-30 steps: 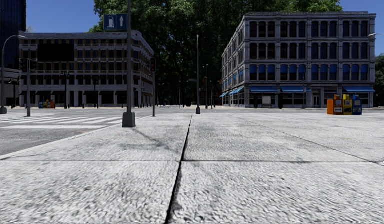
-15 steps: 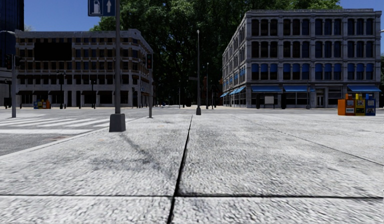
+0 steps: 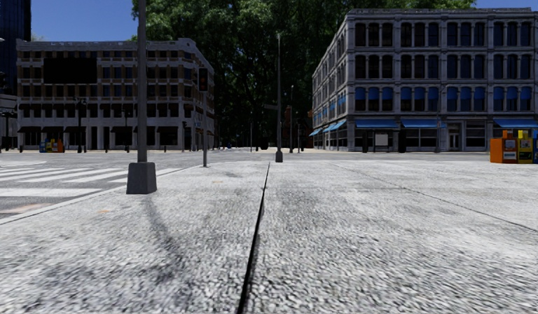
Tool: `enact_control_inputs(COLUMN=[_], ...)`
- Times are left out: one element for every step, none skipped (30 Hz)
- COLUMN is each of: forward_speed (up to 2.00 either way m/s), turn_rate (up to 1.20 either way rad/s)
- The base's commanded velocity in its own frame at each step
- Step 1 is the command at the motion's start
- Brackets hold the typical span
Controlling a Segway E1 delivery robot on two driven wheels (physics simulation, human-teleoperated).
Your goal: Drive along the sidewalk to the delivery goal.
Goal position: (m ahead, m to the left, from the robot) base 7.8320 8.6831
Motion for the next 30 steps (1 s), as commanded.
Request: enact_control_inputs(forward_speed=[2.0, 2.0, 2.0, 2.0, 2.0, 2.0, 2.0, 2.0, 2.0, 2.0, 2.0, 2.0, 2.0, 2.0, 2.0, 2.0, 2.0, 2.0, 2.0, 2.0, 2.0, 2.0, 2.0, 2.0, 2.0, 2.0, 2.0, 2.0, 2.0, 2.0], turn_rate=[0.0, 0.0, 0.0, 0.0, 0.0, 0.0, 0.0, 0.0, 0.0, 0.0, 0.0, 0.0, 0.0, 0.0, 0.0, 0.0, 0.0, 0.0, 0.0, 0.0, 0.0, 0.0, 0.0, 0.0, 0.0, 0.0, 0.0, 0.0, 0.0, 0.0])
